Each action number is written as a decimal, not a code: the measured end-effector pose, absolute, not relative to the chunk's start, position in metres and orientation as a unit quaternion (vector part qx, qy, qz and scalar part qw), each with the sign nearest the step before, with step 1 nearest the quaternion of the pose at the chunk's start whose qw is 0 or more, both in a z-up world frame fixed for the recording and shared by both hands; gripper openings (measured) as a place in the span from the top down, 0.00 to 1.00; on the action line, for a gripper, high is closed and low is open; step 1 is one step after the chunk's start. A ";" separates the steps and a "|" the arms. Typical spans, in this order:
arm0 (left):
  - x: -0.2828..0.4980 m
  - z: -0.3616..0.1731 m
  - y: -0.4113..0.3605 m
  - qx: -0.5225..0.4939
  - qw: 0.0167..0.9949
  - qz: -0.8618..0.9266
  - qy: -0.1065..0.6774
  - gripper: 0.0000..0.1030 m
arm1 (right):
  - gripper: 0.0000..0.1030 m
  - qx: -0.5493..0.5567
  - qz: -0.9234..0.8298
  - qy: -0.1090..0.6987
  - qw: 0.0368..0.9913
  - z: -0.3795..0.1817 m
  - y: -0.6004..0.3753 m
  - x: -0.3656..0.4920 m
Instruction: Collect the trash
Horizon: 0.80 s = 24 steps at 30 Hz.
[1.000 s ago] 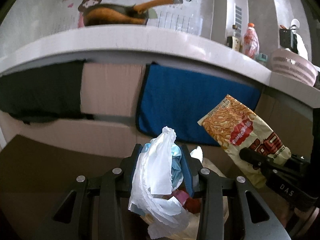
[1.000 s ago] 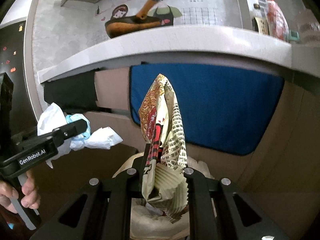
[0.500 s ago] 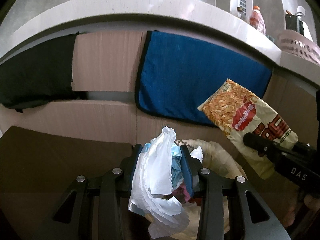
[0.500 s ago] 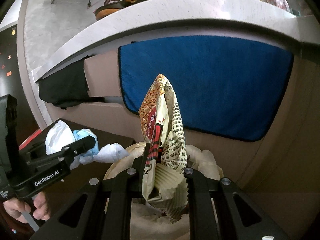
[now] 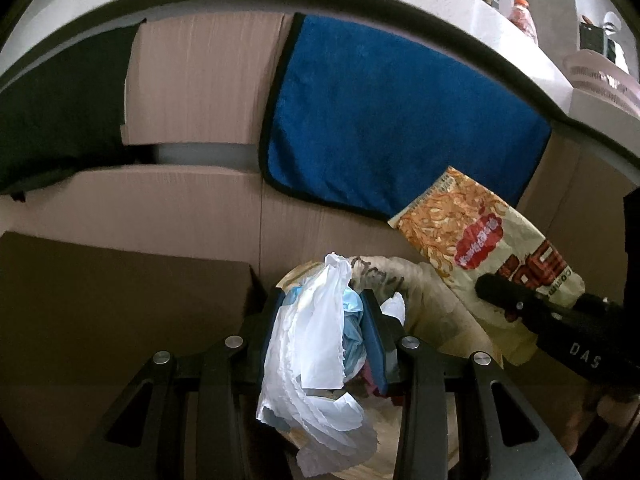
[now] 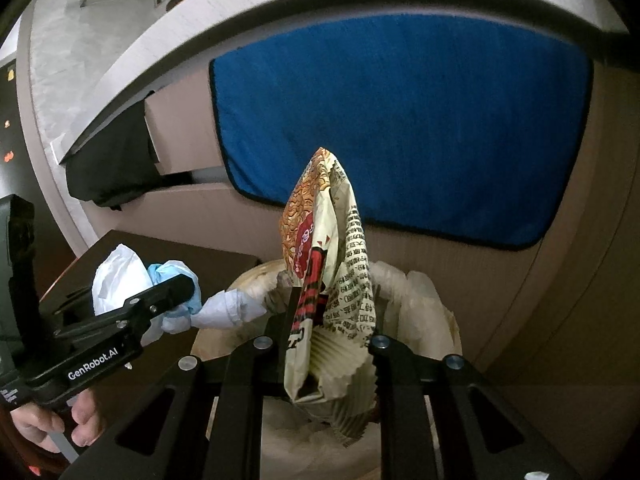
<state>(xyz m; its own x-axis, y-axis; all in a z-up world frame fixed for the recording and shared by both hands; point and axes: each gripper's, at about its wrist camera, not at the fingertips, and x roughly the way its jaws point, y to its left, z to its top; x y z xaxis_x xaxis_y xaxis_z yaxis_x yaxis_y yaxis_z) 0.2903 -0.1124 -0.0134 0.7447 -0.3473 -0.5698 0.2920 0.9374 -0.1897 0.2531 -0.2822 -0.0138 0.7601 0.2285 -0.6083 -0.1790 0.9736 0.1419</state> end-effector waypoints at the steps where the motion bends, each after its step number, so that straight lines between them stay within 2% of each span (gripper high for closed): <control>1: 0.292 -0.014 -0.112 -0.048 0.932 -0.174 0.315 0.63 | 0.84 0.040 0.107 0.330 0.937 -0.016 -0.283 0.253; 4: 0.301 -0.018 -0.110 -0.065 0.924 -0.194 0.324 0.60 | 0.83 0.048 0.100 0.331 0.937 -0.021 -0.287 0.256; 5: 0.304 -0.020 -0.109 -0.069 0.920 -0.202 0.329 0.58 | 0.79 0.054 0.098 0.330 0.937 -0.024 -0.289 0.257; 8: 0.313 -0.023 -0.109 -0.072 0.908 -0.224 0.346 0.57 | 0.57 0.082 0.103 0.338 0.932 -0.031 -0.295 0.262; 11: 0.313 -0.022 -0.109 -0.070 0.907 -0.225 0.348 0.51 | 0.56 0.094 0.103 0.339 0.931 -0.033 -0.296 0.257; 18: 0.281 -0.012 -0.093 -0.065 0.925 -0.177 0.331 0.51 | 0.54 0.087 0.078 0.330 0.937 -0.023 -0.290 0.234; 24: 0.215 0.006 -0.069 -0.042 0.933 -0.153 0.322 0.51 | 0.49 0.082 0.082 0.318 0.941 -0.008 -0.283 0.188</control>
